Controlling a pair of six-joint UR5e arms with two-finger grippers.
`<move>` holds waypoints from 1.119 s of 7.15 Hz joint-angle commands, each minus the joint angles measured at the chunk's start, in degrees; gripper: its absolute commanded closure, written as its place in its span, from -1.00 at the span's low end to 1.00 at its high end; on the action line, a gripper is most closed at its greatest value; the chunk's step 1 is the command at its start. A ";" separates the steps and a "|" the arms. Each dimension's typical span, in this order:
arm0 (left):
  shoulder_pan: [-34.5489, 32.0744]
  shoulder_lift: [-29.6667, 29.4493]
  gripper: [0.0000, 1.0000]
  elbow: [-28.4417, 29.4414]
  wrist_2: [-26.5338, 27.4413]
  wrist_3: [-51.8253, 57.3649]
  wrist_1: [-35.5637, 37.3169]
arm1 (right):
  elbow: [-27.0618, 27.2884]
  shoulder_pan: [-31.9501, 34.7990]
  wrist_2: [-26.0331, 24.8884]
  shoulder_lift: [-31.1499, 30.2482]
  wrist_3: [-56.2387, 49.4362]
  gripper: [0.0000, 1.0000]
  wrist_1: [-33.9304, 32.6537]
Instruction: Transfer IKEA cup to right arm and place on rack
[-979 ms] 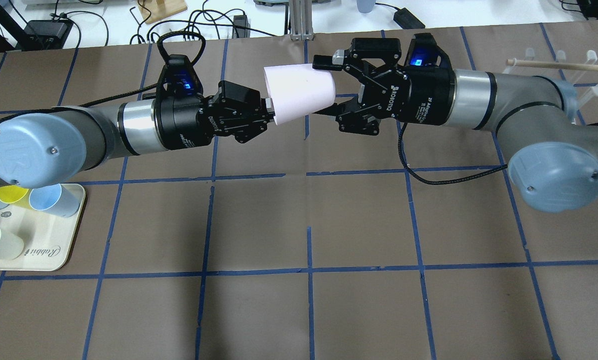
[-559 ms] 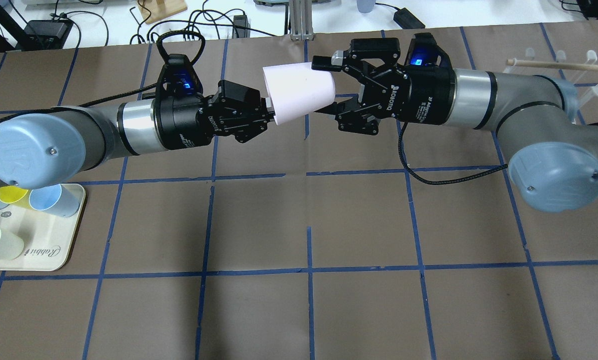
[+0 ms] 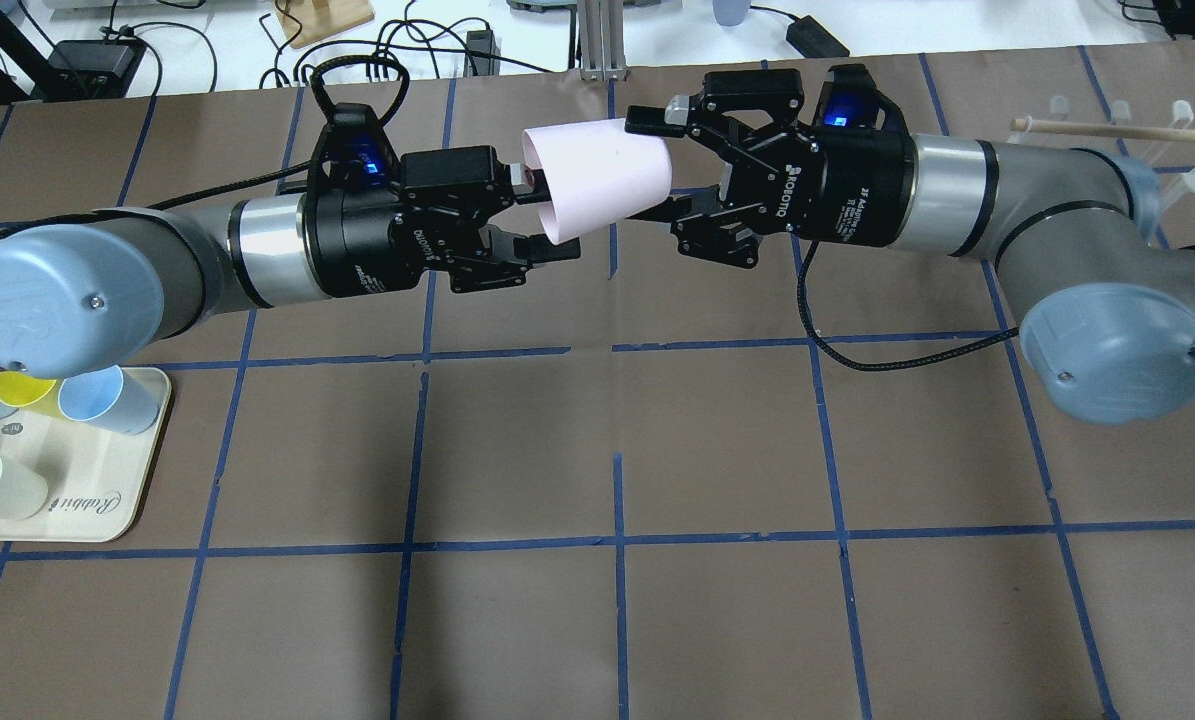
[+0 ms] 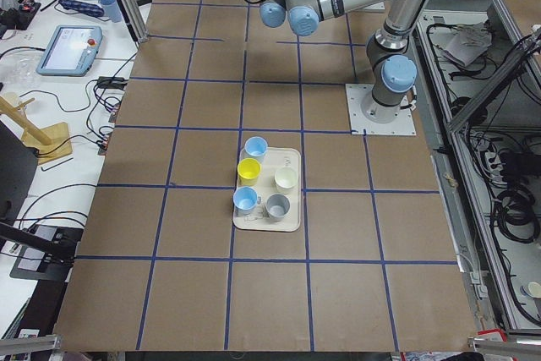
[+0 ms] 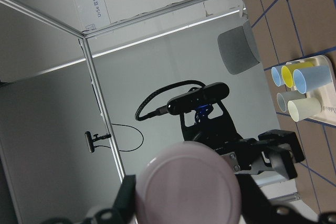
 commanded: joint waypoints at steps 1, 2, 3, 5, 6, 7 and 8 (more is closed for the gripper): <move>2.05 1.30 -1.00 1.00 6.69 -5.39 0.29 | 0.00 -0.48 0.06 -0.05 0.23 0.42 -0.03; 4.51 2.35 -1.00 4.75 16.68 -11.51 0.29 | -0.44 -0.57 1.10 -0.14 2.41 0.42 -0.03; 5.23 2.53 -1.00 9.23 25.74 -17.92 0.29 | -0.79 -1.70 1.11 -0.14 2.60 0.42 -0.12; 5.15 3.15 -1.00 14.61 42.08 -26.82 4.04 | -0.71 -4.95 0.68 -0.14 2.69 0.42 -0.21; 4.10 3.59 -1.00 14.29 50.53 -36.52 10.86 | -0.79 -6.27 0.15 -0.14 2.69 0.42 -0.21; 3.05 4.64 -1.00 14.11 54.36 -40.97 13.97 | -0.79 -8.11 -2.55 -0.14 2.69 0.42 -0.38; 0.78 5.69 -1.00 14.11 60.57 -41.71 17.05 | -0.79 -11.00 -9.45 -0.14 2.69 0.42 -4.21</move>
